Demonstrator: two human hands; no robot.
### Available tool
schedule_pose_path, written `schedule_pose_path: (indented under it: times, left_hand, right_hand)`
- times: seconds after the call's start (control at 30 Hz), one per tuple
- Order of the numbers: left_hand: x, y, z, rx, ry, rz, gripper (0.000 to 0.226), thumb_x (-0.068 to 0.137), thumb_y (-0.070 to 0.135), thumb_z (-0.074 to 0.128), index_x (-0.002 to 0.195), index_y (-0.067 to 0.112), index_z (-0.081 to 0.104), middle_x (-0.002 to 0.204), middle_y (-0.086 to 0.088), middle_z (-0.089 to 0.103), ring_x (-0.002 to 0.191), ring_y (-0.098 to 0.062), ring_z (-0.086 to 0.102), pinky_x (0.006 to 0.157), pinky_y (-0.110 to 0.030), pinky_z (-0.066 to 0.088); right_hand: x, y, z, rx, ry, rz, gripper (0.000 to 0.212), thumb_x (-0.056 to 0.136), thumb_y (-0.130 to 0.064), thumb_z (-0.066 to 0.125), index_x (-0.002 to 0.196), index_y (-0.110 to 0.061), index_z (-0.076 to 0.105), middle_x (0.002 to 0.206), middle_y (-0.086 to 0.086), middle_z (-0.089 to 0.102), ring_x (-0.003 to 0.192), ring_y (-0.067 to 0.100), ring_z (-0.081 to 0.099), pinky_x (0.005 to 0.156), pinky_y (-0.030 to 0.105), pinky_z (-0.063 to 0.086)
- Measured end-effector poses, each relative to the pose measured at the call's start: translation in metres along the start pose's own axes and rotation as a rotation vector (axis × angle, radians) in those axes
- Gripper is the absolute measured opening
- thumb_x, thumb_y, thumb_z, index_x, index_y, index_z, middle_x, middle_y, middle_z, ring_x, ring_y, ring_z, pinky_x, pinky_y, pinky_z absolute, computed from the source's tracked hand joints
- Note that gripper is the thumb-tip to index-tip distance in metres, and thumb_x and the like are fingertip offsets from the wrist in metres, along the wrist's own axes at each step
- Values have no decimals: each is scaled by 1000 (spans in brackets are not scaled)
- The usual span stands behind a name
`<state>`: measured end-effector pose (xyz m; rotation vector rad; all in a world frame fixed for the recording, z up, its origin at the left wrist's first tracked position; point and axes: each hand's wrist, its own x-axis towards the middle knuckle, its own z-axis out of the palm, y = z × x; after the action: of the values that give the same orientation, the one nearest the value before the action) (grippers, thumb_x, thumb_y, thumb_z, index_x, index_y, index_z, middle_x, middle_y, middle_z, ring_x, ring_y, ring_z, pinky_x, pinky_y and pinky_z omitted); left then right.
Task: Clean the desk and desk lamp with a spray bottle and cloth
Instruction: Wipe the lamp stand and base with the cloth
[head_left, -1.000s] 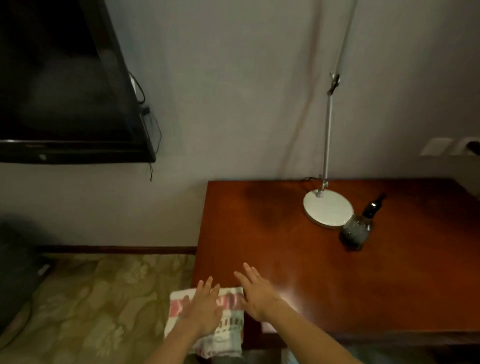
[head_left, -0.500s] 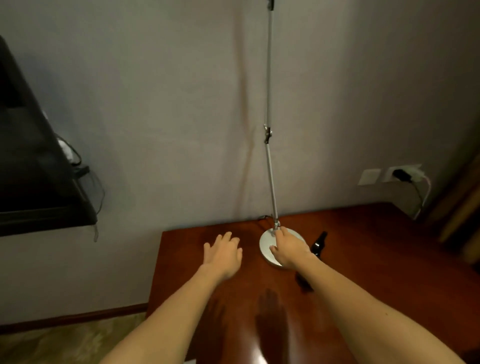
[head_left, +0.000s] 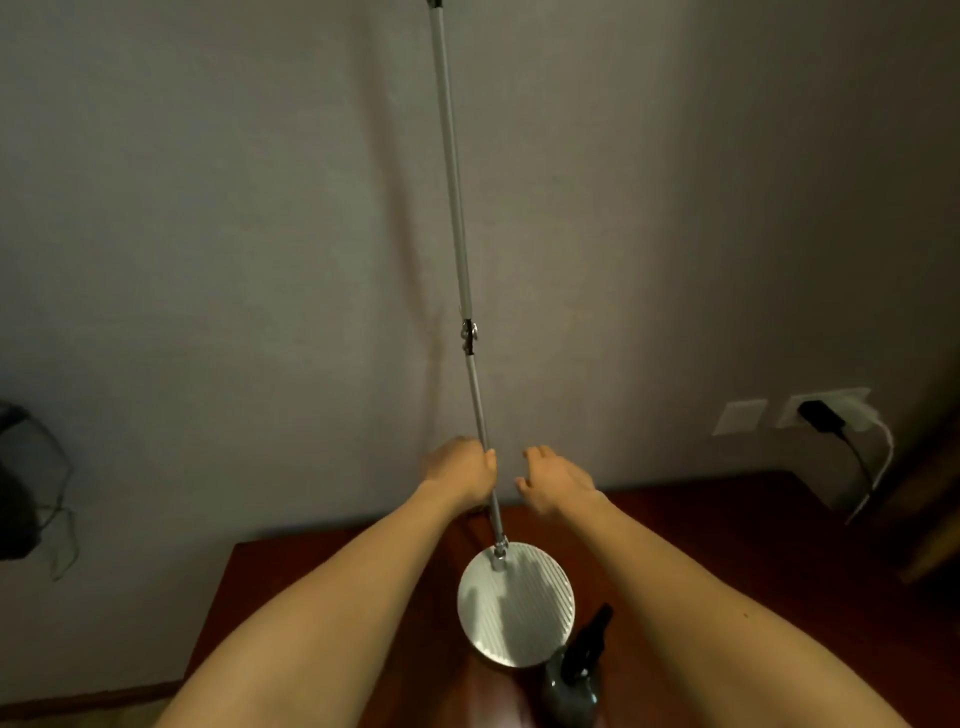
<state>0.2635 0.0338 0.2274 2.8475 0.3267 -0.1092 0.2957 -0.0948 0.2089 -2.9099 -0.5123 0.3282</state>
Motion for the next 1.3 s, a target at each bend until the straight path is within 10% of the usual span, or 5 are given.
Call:
schedule_pose_path:
  times: [1.0,1.3]
  left_hand:
    - [103,-12,29,-140,147,-278,36,94,29,45,103,6,70,104,-14,70,99,-34,64,67,-29,38]
    - [84,-92,-2,-60,146,-307,37,94,30,42,102,7,70,106,-12,70,101,-31,64,75,-30,45]
  right_hand:
    - [107,-37,48,376,-157,52,11,83,-21,59,78,-12,63,85,11,67,74,27,61,65,36,51]
    - [105,-124,59,368,-159,-51,21,87,-17,54,97,-5,67,105,16,68,97,34,63,67,33,44]
